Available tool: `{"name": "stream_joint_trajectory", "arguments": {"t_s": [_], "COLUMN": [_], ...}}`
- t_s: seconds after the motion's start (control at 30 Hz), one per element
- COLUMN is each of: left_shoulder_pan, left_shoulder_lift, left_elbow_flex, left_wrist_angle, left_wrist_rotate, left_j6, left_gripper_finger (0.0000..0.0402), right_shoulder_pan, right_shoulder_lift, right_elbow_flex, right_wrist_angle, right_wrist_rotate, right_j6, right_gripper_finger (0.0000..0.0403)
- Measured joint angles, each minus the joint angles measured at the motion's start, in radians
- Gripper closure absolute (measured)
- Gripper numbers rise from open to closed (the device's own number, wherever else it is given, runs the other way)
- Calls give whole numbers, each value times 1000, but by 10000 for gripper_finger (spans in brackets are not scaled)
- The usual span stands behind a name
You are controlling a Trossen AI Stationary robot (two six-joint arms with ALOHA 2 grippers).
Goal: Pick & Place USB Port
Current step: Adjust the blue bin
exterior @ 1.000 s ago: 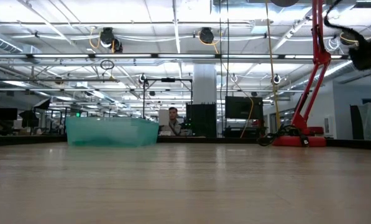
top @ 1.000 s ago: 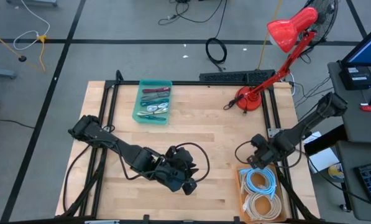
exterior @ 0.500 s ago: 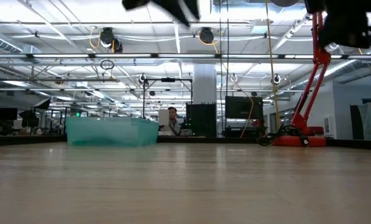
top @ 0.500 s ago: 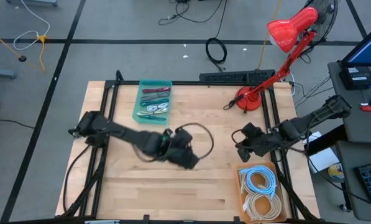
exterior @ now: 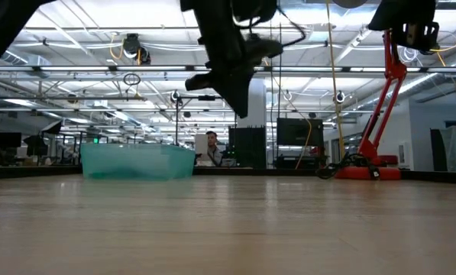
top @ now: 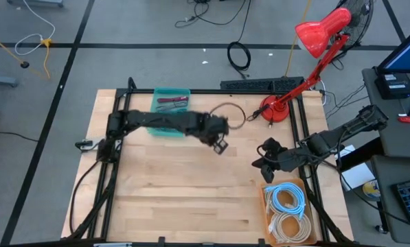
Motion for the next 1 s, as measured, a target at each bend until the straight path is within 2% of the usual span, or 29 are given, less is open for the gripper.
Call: {"name": "stream_joint_trajectory", "arguments": {"t_s": [0.2,0.37,0.73,1.0], "left_shoulder_pan": [151,239,339,371], "left_shoulder_lift": [0,10,81,120], "left_elbow_flex": [0,1,1,0], "left_wrist_angle": [28,17,-143,-191], "left_wrist_rotate": [63,71,81,60], "left_j6": [-16,-38,16,87], "left_gripper_finger": [400,400,401,401], "right_shoulder_pan": [-2,-3,-4,-5], "right_shoulder_lift": [-15,-41,-144,-160], "right_elbow_flex": [0,0,0,0], "right_wrist_angle": [7,12,-18,-27], "right_wrist_rotate": [-67,-94,-62,-40], "right_j6": [-92,-196,-236,-236], "right_gripper_finger": [403,403,403,403]}}
